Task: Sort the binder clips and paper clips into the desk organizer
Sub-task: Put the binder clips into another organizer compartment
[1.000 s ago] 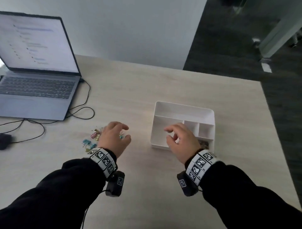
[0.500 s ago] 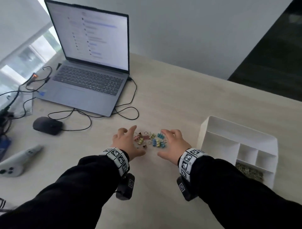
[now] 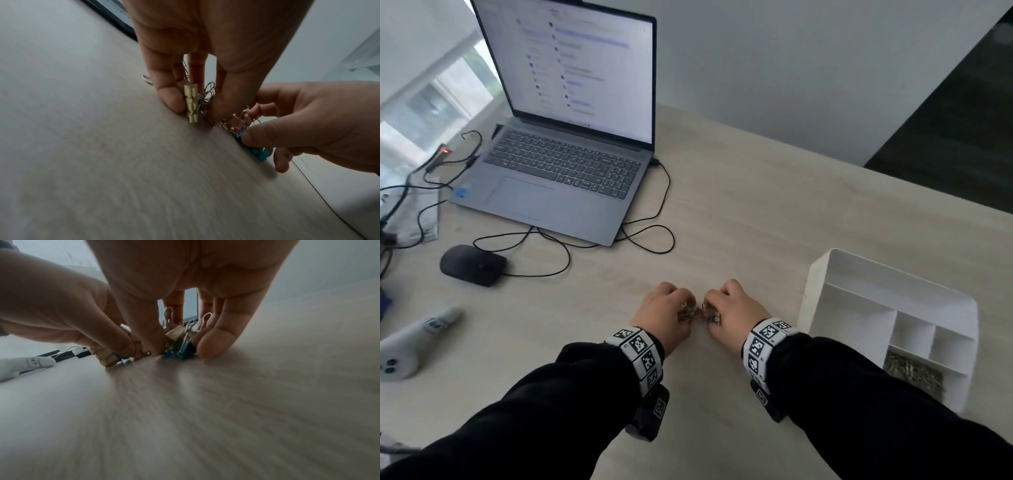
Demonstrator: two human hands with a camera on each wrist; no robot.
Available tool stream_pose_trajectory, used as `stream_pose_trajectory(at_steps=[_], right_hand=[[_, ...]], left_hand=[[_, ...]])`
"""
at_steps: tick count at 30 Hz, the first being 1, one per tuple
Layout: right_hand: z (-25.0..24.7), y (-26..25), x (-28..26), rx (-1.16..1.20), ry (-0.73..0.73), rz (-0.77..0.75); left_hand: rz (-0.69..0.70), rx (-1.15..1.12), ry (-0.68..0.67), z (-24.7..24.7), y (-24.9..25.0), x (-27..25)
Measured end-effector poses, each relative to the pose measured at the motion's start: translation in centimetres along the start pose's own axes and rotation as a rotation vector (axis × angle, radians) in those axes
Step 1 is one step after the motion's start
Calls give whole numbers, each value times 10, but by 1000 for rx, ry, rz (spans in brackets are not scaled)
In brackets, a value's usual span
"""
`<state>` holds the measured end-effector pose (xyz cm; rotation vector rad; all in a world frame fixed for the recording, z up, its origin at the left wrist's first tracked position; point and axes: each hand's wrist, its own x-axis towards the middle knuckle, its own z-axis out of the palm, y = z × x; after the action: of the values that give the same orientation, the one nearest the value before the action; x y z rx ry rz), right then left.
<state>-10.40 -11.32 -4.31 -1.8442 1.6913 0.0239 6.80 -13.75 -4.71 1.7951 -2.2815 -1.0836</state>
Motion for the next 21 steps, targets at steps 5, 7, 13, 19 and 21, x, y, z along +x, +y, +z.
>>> stream_pose_trajectory(at_steps=[5, 7, 13, 19, 21], right_hand=[[7, 3, -26, -7, -10, -2], [9, 6, -39, -3, -17, 4], [20, 18, -82, 43, -11, 41], [11, 30, -124, 240, 138, 67], [-1, 37, -136, 321, 224, 94]], left_hand=[[45, 2, -61, 9, 14, -14], [72, 2, -81, 16, 19, -19], [145, 14, -149, 38, 38, -40], [208, -148, -109, 47, 69, -52], [255, -196, -77, 45, 86, -50]])
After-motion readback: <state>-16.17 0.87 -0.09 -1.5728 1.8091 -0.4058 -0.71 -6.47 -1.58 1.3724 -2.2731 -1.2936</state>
